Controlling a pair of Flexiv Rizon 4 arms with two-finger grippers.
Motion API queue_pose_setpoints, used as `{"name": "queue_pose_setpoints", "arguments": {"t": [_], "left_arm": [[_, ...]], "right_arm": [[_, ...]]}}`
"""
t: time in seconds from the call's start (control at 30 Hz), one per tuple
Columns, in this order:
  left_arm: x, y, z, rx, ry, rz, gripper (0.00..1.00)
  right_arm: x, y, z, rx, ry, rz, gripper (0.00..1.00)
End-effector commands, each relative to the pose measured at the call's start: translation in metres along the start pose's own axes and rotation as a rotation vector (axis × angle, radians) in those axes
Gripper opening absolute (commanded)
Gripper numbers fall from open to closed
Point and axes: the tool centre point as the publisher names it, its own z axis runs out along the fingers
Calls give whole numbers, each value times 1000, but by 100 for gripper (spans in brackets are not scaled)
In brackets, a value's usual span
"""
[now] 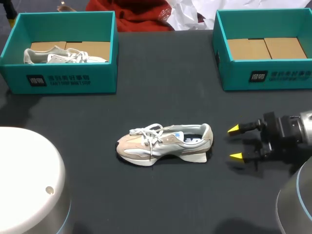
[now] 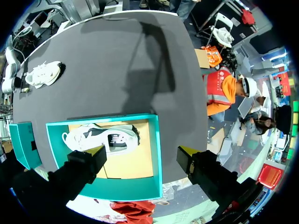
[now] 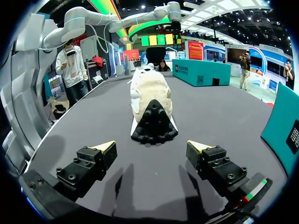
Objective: Take the shoe out of the shoebox, open the shoe tongue, remove and reinsert the insole, then place the shoe into the shoebox
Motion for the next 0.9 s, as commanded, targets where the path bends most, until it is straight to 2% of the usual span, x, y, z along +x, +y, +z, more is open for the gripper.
{"name": "queue_pose_setpoints", "arguments": {"t": [0.03,0.57,0.9], "left_arm": [[0,0,0,0,2,1,100],[0,0,0,0,2,1,100],[0,0,0,0,2,1,100]], "right_arm": [[4,2,4,3,-7,-2,100],[8,4,16,-2,-11,-16,100],[4,5,22,-17,-24,-20,100]]}}
